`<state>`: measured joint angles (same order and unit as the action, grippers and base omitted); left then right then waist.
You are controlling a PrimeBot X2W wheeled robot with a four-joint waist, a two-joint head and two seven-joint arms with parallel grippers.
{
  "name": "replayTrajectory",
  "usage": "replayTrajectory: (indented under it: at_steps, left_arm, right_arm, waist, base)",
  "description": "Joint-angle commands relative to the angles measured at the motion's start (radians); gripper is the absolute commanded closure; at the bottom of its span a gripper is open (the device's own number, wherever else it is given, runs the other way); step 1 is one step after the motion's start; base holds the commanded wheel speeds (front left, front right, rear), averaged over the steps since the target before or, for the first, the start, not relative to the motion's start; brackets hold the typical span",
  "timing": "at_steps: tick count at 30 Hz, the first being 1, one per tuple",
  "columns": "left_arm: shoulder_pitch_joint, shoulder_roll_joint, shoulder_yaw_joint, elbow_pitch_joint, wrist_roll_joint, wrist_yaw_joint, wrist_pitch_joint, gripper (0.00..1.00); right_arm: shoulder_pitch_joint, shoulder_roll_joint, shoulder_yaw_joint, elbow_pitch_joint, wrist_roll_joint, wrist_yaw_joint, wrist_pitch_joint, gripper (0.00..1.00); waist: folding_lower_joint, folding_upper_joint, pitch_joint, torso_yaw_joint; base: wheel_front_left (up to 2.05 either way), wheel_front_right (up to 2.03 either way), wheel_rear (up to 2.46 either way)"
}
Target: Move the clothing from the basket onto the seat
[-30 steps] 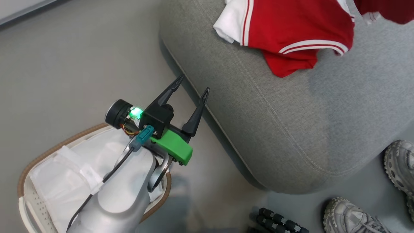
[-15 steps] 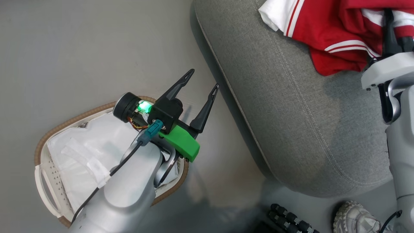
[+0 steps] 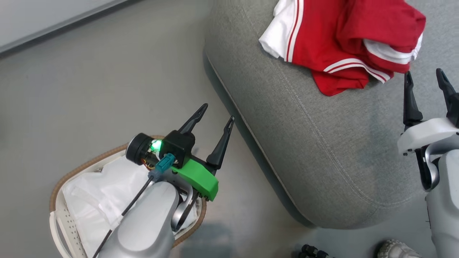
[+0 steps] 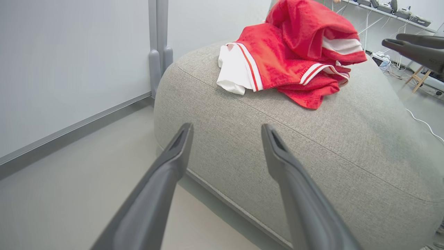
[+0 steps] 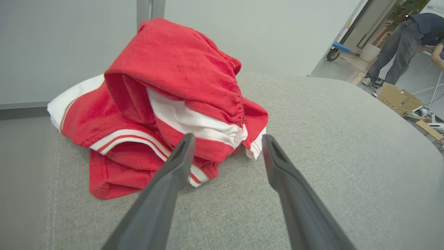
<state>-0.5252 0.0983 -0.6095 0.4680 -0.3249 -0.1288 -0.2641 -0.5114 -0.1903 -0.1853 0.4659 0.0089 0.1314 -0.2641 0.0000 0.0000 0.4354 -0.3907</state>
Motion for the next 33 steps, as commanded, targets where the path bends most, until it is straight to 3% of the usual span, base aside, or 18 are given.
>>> replayTrajectory:
  at_steps: [1, 8, 15, 26, 33]
  left_arm:
    - [0.030, -0.005, 0.014, 0.001, -0.005, -0.002, 0.000, 0.00]
    - [0.119, -0.017, 0.106, -0.014, 0.019, 0.026, 0.000, 0.00]
    - [0.203, -0.028, 0.216, -0.035, 0.046, 0.033, 0.000, 0.00]
    - [0.285, -0.034, 0.416, -0.031, 0.105, 0.039, 0.000, 0.00]
    - [0.337, -0.039, 0.507, -0.019, 0.132, 0.035, 0.000, 0.00]
  right_arm:
    - [0.032, -0.005, 0.009, -0.012, 0.005, -0.001, 0.000, 0.00]
    - [0.113, -0.006, 0.090, -0.084, 0.007, -0.001, 0.000, 0.00]
    - [0.161, 0.041, 0.144, -0.149, 0.037, -0.001, 0.000, 0.00]
    - [0.168, 0.101, 0.223, -0.139, 0.046, -0.001, 0.000, 0.00]
    - [0.191, 0.118, 0.227, -0.116, 0.043, -0.001, 0.000, 0.00]
  waist:
    - [0.0000, 0.0000, -0.091, -0.017]
    - [0.0000, 0.0000, -0.166, 0.031]
    - [0.0000, 0.0000, -0.217, 0.137]
    - [0.0000, 0.0000, -0.253, 0.321]
    - [0.0000, 0.0000, -0.278, 0.393]
  base:
    - [0.00, 0.00, 0.00]
    - [0.00, 0.00, 0.00]
    - [0.00, 0.00, 0.00]
    - [0.00, 0.00, 0.00]
    - [0.00, 0.00, 0.00]
